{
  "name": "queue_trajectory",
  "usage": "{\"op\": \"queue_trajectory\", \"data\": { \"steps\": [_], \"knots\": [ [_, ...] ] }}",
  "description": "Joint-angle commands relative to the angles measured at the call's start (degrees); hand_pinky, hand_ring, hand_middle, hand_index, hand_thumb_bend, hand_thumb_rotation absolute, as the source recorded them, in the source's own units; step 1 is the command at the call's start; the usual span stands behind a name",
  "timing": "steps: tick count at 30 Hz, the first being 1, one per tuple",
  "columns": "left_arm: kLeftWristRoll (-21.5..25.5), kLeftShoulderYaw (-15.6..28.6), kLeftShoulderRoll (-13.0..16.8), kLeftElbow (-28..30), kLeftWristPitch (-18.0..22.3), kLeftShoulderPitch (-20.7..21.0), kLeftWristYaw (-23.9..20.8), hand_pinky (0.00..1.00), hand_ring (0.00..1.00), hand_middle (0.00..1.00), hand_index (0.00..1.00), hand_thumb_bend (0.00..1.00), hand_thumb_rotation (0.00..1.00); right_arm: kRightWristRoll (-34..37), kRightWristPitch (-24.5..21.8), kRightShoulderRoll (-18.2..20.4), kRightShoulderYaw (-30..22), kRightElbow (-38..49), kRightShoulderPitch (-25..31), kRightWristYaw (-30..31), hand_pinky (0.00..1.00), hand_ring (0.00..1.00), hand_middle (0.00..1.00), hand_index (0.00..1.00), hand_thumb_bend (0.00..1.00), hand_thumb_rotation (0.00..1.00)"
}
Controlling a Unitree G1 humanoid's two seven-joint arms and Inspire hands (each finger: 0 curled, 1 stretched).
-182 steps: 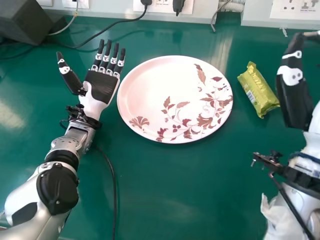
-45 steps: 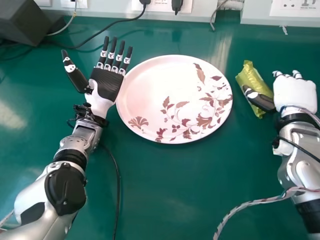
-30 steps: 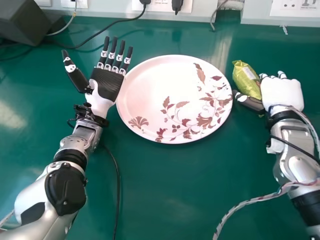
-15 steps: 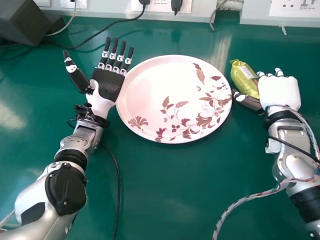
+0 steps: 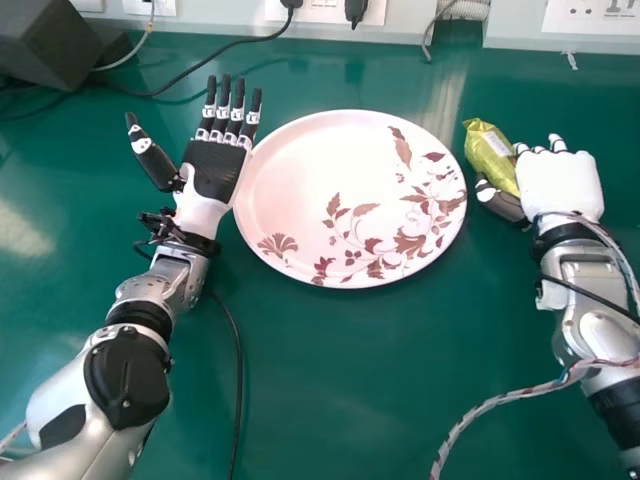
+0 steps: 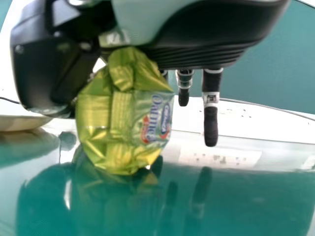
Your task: Pick up biscuit and place it in the plate
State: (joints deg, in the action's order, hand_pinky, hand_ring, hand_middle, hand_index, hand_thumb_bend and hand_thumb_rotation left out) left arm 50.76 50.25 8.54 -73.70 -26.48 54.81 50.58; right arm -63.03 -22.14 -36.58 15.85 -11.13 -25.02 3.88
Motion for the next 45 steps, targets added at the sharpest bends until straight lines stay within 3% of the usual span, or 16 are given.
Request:
{"op": "queue_trajectory", "data": {
  "steps": [1, 3, 8, 14, 17, 22, 26, 35, 45],
  "knots": [
    [0.85, 0.87, -0.8, -0.95, -0.71, -1.91, -0.76, 0.98, 0.97, 1.0, 1.0, 1.0, 0.59, 0.93, -0.48, -0.94, -0.62, 0.33, 2.25, 1.01, 0.48, 0.63, 0.78, 0.85, 0.12, 0.0],
    [0.89, 0.92, -0.7, -0.98, -1.23, -1.88, -0.92, 0.98, 0.96, 1.0, 1.0, 1.0, 0.58, 0.99, -0.42, -1.05, -0.9, 0.66, 2.5, 0.66, 0.48, 0.62, 0.76, 0.83, 0.09, 0.0],
    [1.26, 1.15, -0.21, -1.13, -4.04, -1.91, -1.18, 0.99, 0.96, 1.0, 1.0, 1.0, 0.58, 0.99, -0.63, -1.11, -1.35, 1.63, 3.0, 0.54, 0.39, 0.49, 0.63, 0.76, 0.01, 0.0],
    [1.9, 1.93, 0.49, -1.35, -4.36, -1.5, -5.94, 0.99, 0.95, 1.0, 1.0, 1.0, 0.59, 1.12, -0.61, -0.91, -1.44, 1.57, 3.06, -0.2, 0.24, 0.32, 0.49, 0.63, 0.05, 0.0],
    [2.17, 1.9, 0.67, -1.26, -4.83, -1.48, -7.02, 1.0, 0.96, 1.0, 1.0, 1.0, 0.59, 1.35, -0.62, -0.85, -1.6, 1.76, 3.1, -0.42, 0.22, 0.3, 0.46, 0.61, 0.07, 0.0],
    [1.67, 1.44, 1.2, -1.21, -4.91, -1.43, -7.92, 1.0, 0.96, 1.0, 1.0, 1.0, 0.61, 0.98, -1.33, -0.84, -1.64, 2.45, 2.9, 0.5, 0.19, 0.25, 0.41, 0.58, 0.18, 0.0],
    [1.16, 0.98, 1.19, -1.06, -4.19, -1.48, -7.14, 1.0, 0.97, 1.0, 1.0, 1.0, 0.6, 1.04, -1.72, -0.82, -1.82, 2.91, 2.81, 1.09, 0.17, 0.24, 0.39, 0.55, 0.13, 0.0],
    [-0.4, 0.12, 1.55, -0.9, -2.4, -0.88, -7.88, 0.98, 0.96, 1.0, 1.0, 1.0, 0.59, 1.14, -1.97, -0.95, -2.3, 4.01, 3.03, 1.33, 0.17, 0.23, 0.31, 0.49, 0.21, 0.0],
    [-1.04, 0.35, 1.55, -0.89, -1.45, -0.3, -9.08, 1.0, 0.97, 1.0, 1.0, 1.0, 0.6, 1.0, -4.6, -0.9, -4.0, 9.06, 3.65, 4.24, 0.17, 0.23, 0.3, 0.48, 0.22, 0.0]
  ]
}}
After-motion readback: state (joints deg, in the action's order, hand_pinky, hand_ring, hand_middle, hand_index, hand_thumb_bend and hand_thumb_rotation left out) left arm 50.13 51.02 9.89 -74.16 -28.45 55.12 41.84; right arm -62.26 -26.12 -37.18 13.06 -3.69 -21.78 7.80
